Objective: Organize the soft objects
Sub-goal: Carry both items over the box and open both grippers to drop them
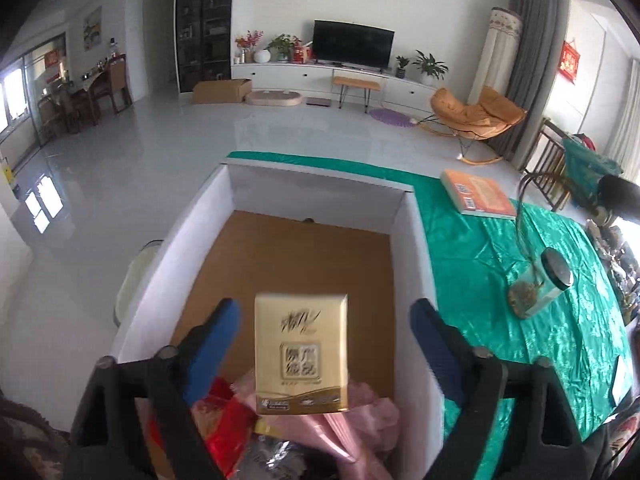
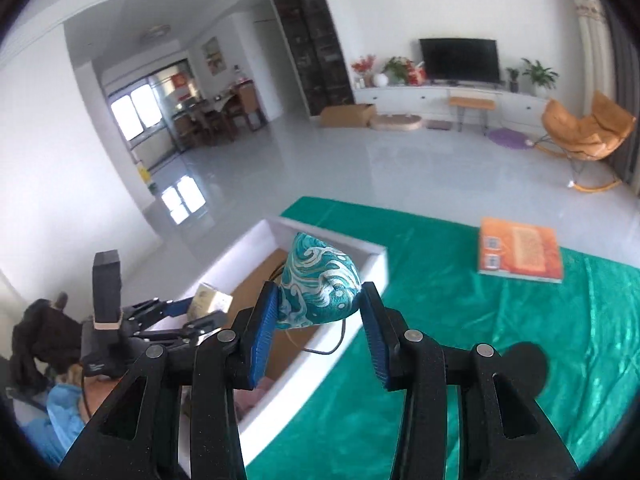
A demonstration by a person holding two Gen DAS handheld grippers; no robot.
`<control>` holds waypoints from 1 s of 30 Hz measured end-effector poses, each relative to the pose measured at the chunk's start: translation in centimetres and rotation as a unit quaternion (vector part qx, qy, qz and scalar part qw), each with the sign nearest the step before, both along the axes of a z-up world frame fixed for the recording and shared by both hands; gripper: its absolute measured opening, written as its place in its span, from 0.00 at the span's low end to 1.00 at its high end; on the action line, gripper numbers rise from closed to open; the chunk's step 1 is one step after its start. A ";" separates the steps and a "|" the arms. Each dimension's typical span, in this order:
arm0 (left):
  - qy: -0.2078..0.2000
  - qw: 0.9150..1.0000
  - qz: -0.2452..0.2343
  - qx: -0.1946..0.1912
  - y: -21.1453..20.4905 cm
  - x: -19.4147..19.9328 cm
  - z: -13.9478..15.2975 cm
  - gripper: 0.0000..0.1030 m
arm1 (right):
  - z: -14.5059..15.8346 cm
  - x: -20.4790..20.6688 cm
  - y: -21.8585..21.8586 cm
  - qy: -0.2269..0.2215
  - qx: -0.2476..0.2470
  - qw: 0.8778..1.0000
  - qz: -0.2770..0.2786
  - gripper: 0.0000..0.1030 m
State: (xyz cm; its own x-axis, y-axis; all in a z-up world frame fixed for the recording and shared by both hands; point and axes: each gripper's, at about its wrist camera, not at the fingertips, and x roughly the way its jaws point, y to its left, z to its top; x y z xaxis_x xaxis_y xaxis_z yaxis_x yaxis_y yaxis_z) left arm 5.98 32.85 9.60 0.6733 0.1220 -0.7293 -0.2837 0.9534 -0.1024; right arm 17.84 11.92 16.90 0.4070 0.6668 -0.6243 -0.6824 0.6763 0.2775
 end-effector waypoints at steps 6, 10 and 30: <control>-0.001 1.000 0.025 0.016 1.0 -2.6 -1.1 0.96 | -7.0 -2.4 6.5 0.073 -0.001 0.996 0.046 0.70; -0.020 0.999 0.047 0.019 0.8 -4.0 -0.8 0.97 | -8.0 -3.9 6.6 0.058 -0.034 0.997 0.047 0.70; 0.065 0.976 0.176 0.112 -1.3 -6.6 -2.2 0.97 | -9.6 -8.9 6.0 0.019 -0.131 0.991 0.028 0.70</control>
State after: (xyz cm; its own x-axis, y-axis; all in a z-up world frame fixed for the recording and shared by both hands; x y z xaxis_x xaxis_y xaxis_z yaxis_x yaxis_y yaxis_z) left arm -0.61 31.56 7.37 0.4635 0.4953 -0.7347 -0.5947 0.7886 0.1564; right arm 8.97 17.94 7.34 0.3469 0.5014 -0.7927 -0.7135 0.6896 0.1240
